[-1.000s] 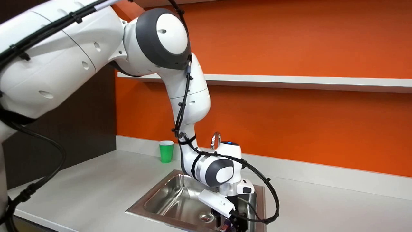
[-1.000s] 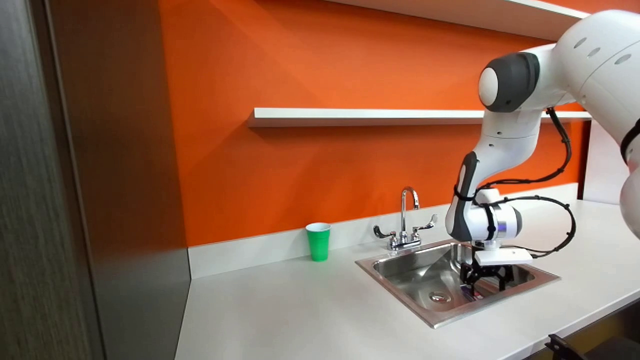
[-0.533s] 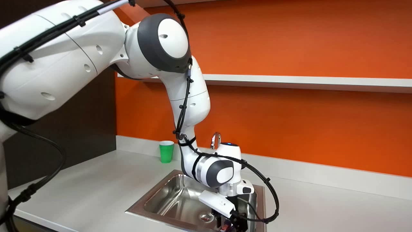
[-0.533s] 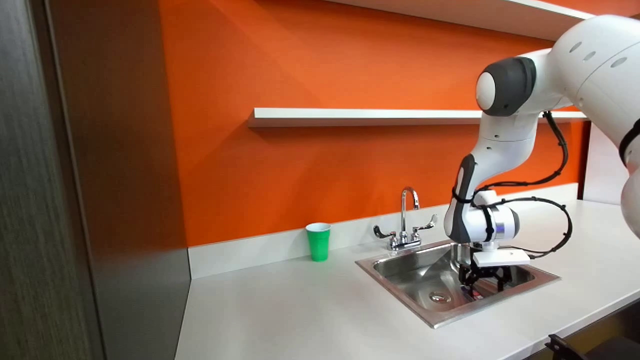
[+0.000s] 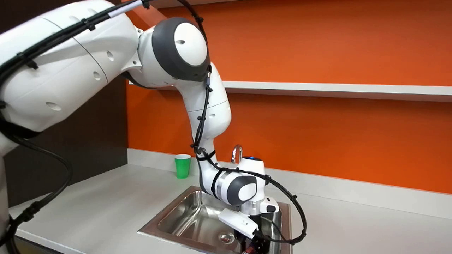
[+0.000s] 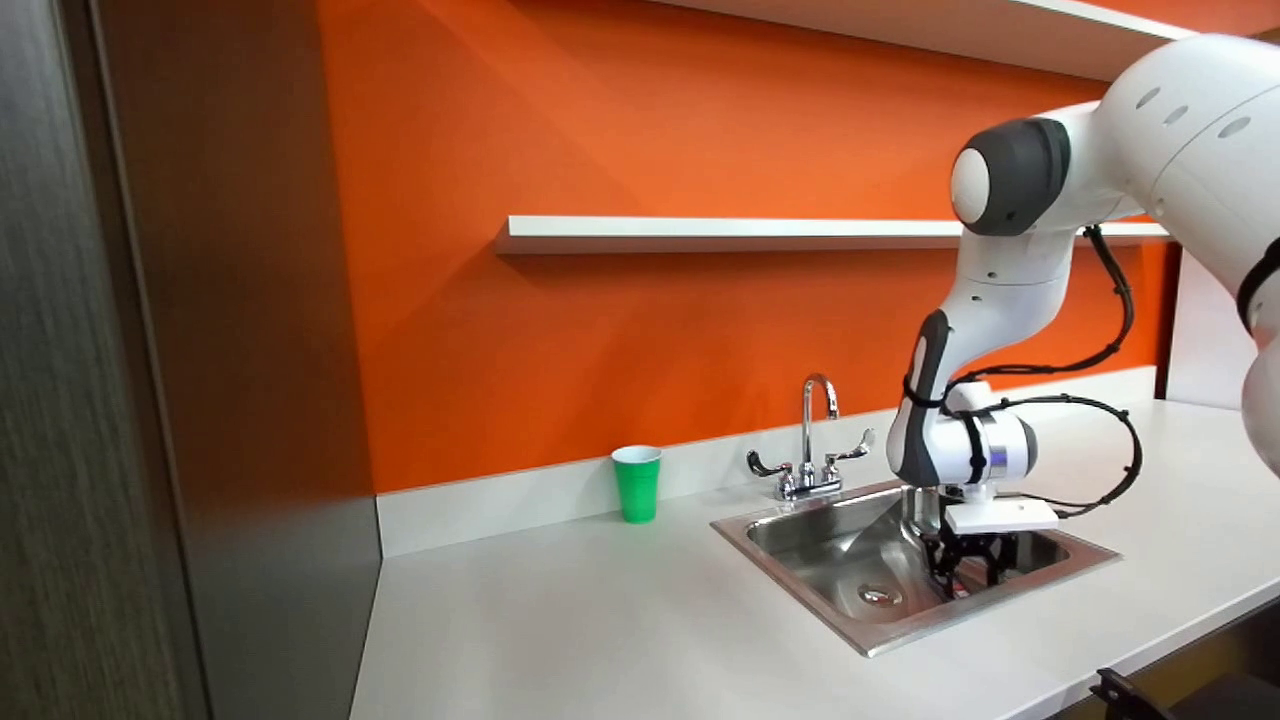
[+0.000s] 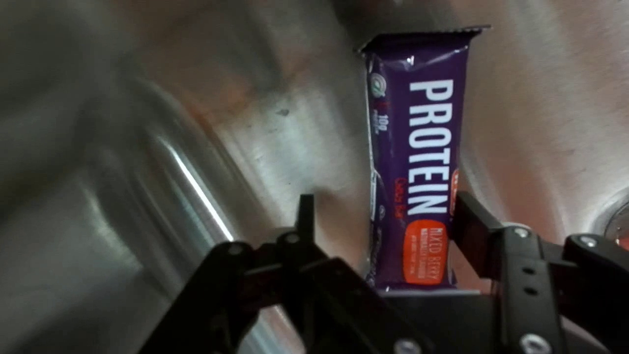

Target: Remove the candy bar from the sink

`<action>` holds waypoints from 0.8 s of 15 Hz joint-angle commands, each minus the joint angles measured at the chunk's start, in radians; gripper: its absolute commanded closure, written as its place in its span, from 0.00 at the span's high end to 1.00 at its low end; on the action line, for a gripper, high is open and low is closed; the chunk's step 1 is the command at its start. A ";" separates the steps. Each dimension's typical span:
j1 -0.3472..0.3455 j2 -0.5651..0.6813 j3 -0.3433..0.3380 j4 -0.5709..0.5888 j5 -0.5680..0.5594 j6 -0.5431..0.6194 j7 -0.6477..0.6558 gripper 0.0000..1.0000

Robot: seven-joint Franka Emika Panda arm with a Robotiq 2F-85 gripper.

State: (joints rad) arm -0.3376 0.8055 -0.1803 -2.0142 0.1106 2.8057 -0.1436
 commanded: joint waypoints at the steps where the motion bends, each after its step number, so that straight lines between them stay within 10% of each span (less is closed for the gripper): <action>1: 0.002 0.013 -0.005 0.032 -0.028 -0.040 0.029 0.40; 5: 0.001 0.028 -0.003 0.047 -0.028 -0.051 0.028 0.10; 12: 0.013 0.006 -0.007 0.050 -0.031 -0.083 0.032 0.07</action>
State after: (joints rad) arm -0.3373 0.8203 -0.1809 -1.9815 0.1103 2.7626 -0.1436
